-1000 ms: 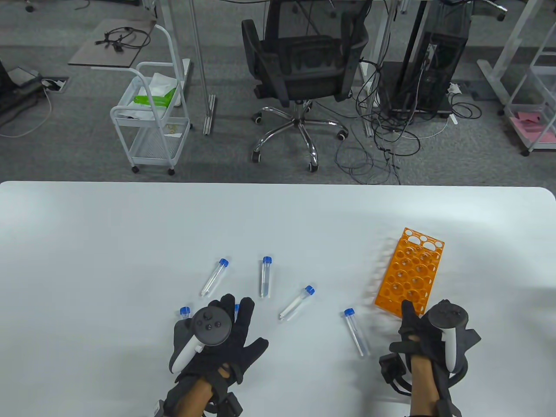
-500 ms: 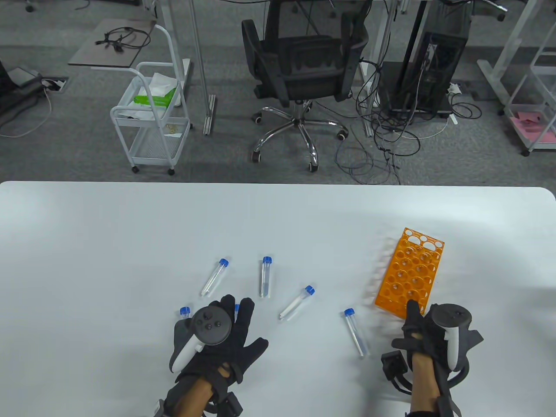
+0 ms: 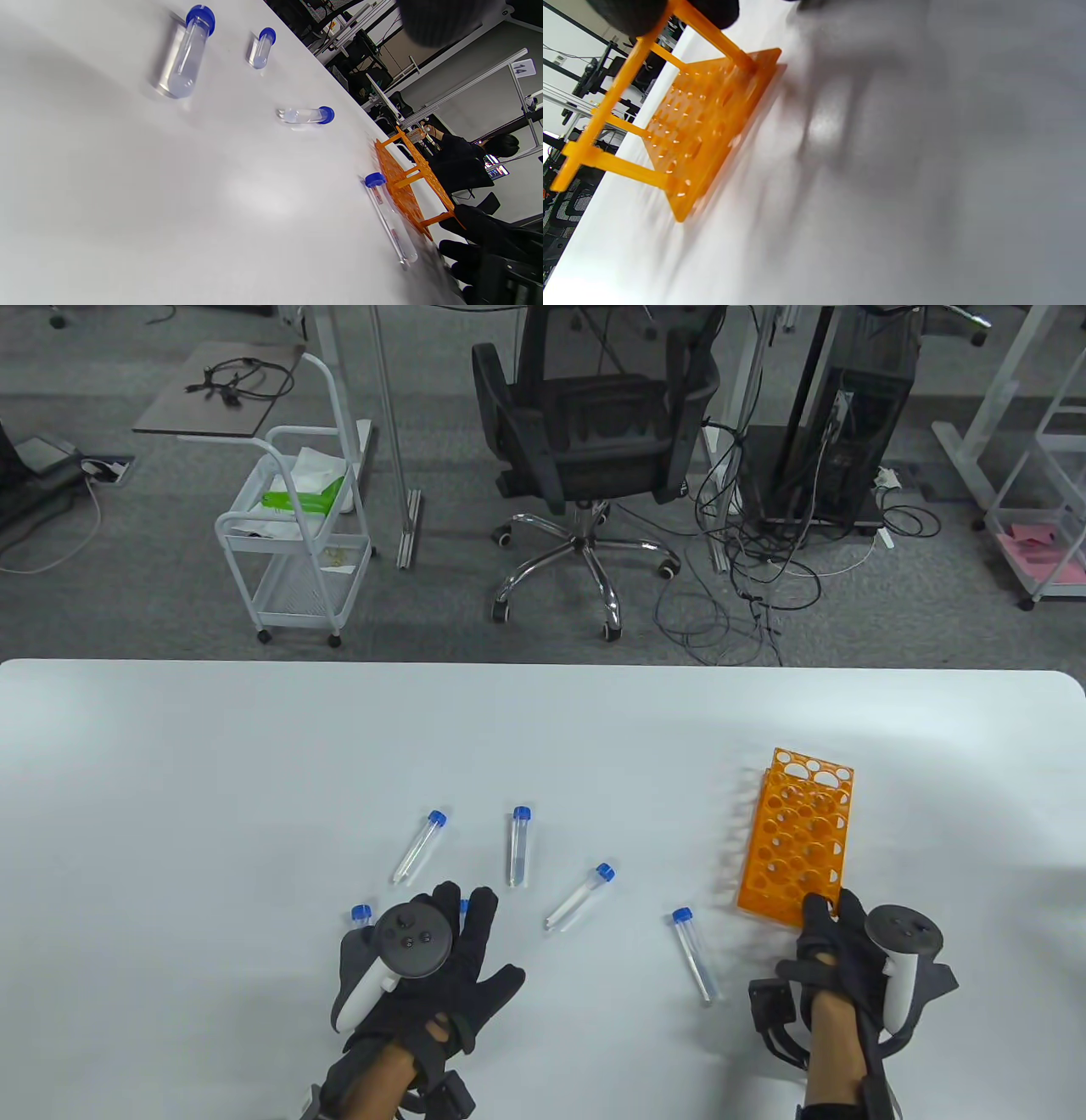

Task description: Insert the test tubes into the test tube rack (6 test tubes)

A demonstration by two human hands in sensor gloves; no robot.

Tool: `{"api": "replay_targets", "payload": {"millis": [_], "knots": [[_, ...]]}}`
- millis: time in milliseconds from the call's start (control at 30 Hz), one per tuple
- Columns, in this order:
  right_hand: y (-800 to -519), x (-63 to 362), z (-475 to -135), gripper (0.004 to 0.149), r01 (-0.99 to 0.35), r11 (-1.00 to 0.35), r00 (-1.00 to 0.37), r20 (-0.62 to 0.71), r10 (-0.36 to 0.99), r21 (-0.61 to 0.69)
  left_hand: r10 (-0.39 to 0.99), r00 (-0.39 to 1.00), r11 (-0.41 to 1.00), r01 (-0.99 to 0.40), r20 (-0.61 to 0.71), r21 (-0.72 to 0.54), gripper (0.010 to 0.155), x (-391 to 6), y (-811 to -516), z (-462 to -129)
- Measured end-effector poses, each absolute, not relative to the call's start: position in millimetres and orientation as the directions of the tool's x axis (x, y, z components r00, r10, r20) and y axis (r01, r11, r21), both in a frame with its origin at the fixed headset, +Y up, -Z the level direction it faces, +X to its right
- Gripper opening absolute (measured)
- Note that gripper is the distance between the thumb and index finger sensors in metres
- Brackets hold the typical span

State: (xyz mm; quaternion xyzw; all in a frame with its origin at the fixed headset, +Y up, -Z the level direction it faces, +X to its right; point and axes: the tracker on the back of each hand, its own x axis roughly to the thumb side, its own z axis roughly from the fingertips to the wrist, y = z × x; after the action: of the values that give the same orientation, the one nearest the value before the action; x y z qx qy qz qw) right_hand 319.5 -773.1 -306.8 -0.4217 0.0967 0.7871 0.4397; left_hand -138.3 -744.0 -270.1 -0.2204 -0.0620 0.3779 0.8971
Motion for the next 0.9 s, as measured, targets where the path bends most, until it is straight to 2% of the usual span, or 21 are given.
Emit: {"api": "replay_targets", "payload": {"millis": [200, 433, 633, 833, 900], "knots": [[-775, 321, -314, 0.067, -0.847, -0.497, -0.194, -0.763, 0.617, -0.186, 0.713, 0.698, 0.603, -0.66, -0.068, -0.448, 0.08, -138, -745, -271], [-774, 328, -319, 0.057, -0.889, -0.385, -0.083, -0.741, 0.666, -0.247, 0.715, 0.695, 0.596, -0.664, -0.078, -0.451, 0.08, -139, -746, -272], [-771, 331, -319, 0.051, -0.901, -0.356, -0.071, -0.723, 0.688, -0.25, 0.716, 0.691, 0.588, -0.67, -0.092, -0.453, 0.08, -139, -746, -272], [-763, 333, -320, 0.049, -0.931, -0.264, -0.039, -0.652, 0.757, -0.251, 0.721, 0.685, 0.582, -0.677, -0.098, -0.449, 0.08, -140, -746, -273], [-761, 334, -320, 0.048, -0.924, -0.236, -0.006, -0.603, 0.797, -0.302, 0.725, 0.682, 0.58, -0.681, -0.098, -0.447, 0.08, -140, -746, -273]]}}
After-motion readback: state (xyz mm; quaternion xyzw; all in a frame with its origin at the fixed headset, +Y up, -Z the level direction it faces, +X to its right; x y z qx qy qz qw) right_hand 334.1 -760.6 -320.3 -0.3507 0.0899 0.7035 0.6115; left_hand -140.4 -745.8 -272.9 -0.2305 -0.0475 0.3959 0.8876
